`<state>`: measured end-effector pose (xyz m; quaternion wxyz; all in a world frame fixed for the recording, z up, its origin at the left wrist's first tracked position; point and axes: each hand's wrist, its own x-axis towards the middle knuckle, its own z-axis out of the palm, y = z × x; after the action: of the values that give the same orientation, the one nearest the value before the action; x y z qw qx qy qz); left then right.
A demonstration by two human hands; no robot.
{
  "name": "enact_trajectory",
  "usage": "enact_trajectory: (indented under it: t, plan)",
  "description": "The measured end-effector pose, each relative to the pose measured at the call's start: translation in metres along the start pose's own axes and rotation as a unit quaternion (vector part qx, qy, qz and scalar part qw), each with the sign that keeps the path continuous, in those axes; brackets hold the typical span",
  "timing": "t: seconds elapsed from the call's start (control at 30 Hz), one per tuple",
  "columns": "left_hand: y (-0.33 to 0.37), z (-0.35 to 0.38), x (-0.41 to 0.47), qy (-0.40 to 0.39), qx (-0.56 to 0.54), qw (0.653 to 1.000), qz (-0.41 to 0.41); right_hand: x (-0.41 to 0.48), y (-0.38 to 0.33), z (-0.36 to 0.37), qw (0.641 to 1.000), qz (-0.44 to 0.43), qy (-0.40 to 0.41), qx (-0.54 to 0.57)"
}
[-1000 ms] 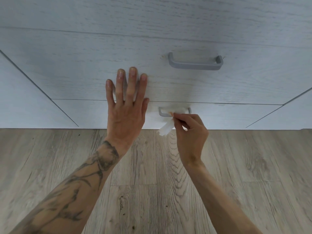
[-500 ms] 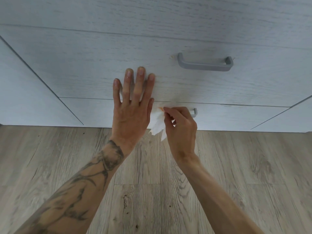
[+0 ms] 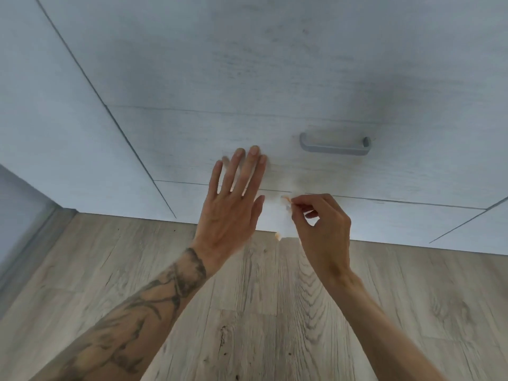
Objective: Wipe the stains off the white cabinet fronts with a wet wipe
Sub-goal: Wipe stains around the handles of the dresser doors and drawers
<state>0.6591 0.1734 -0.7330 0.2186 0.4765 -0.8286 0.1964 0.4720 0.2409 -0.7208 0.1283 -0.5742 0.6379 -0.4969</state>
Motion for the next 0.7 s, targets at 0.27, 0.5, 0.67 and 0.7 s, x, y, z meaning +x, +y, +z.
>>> enact_trajectory:
  t: [0.27,0.5,0.67,0.7]
  plan:
    - [-0.063,-0.098,0.006,-0.008,0.033,0.999,-0.038,0.039,-0.086,-0.003,0.992,-0.076,-0.048,0.087]
    - [-0.155,-0.183,0.013,0.029,0.051,0.993,-0.097,0.067,-0.206,0.014,0.980,-0.141,-0.039,0.133]
    - [-0.221,-0.233,0.023,0.047,0.030,0.993,-0.102,0.083,-0.295,0.036,0.978,-0.188,-0.001,0.089]
    - [-0.234,-0.243,0.025,0.051,0.028,0.994,-0.096,0.085,-0.313,0.040,0.978,-0.191,0.007,0.083]
